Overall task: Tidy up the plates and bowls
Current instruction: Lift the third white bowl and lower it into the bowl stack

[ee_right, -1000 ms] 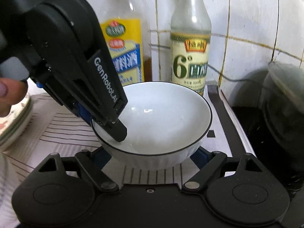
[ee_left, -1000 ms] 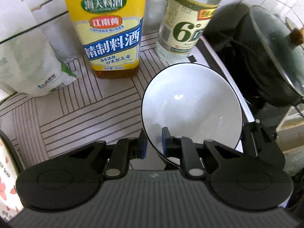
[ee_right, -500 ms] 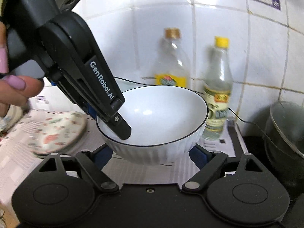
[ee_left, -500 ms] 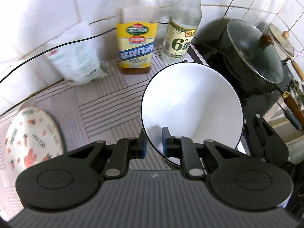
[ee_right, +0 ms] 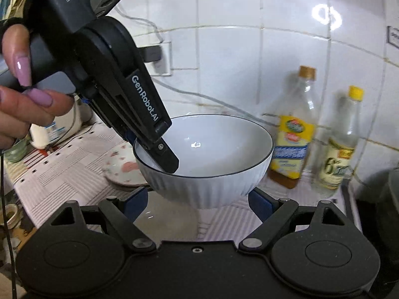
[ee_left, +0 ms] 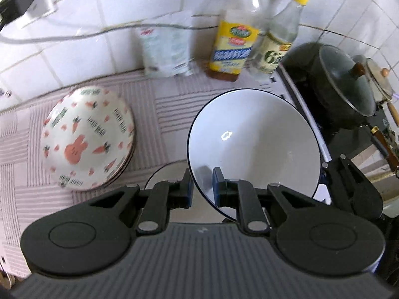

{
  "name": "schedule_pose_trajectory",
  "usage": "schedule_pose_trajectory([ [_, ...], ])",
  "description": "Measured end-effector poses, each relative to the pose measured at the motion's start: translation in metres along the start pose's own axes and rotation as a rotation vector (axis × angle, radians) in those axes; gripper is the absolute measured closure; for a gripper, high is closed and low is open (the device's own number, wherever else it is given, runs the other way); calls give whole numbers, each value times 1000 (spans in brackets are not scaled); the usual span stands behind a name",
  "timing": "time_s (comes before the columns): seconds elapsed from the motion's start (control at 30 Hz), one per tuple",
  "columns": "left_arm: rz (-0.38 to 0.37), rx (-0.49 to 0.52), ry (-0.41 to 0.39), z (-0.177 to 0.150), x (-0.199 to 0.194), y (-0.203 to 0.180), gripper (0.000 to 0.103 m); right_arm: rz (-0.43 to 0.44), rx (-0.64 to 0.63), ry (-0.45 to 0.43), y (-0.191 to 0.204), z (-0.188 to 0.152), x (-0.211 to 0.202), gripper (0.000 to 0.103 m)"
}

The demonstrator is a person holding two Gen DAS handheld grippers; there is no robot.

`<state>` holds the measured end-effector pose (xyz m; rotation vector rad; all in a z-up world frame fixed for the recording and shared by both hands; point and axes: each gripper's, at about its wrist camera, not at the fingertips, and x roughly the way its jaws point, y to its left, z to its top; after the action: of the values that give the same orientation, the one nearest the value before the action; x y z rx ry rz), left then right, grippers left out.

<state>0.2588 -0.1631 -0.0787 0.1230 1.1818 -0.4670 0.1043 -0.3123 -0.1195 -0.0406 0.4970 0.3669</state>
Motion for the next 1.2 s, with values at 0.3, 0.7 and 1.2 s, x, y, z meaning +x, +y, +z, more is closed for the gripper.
schedule_pose_trajectory([
  [0.3,56,-78,96,-27,22,26,89,117,55,76,10,-17,23,12],
  [0.7,82,-127,197,-36,48,40,88,111,-26,167,24,-26,43,13],
  [1.2,176,-101,257,-38,64,37,87,46,-140,229,42,-31,54,13],
])
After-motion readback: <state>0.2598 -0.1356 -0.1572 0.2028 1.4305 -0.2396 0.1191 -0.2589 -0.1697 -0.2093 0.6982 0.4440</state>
